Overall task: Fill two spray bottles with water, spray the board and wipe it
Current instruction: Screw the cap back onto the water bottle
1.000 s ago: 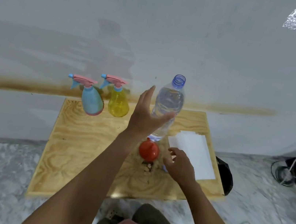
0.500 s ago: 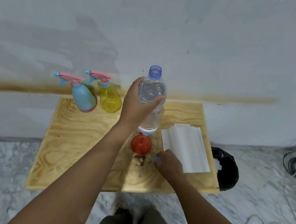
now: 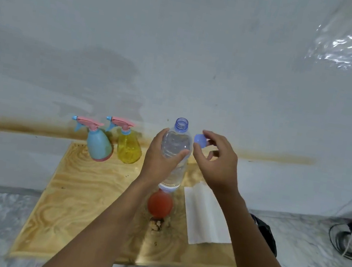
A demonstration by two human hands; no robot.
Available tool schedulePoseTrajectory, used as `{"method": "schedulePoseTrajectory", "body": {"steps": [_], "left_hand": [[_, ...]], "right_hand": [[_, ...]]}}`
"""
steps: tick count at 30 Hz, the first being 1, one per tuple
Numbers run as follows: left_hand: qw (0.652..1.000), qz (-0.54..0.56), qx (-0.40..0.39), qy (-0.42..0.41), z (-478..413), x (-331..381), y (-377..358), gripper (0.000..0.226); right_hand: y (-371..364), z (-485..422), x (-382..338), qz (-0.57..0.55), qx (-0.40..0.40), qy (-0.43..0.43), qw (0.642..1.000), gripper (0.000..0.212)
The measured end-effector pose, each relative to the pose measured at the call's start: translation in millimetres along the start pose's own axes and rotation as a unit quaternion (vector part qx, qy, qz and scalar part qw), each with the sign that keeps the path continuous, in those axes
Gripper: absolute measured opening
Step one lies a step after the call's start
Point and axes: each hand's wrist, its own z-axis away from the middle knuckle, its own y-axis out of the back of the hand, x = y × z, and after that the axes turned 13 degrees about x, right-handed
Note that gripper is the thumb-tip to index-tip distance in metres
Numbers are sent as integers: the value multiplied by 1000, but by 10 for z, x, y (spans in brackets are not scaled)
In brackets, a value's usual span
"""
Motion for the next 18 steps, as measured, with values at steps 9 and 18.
{"method": "schedulePoseTrajectory", "body": {"steps": [9,18], "left_hand": [[1000,13,-6,8,7,28,8,79],[1000,4,-10,5,4,11,20,81]], "right_hand": [[-248,-452,-268,89,-131,105,982,27],[-294,-508,-322,131,-163,87,974,27]]}}
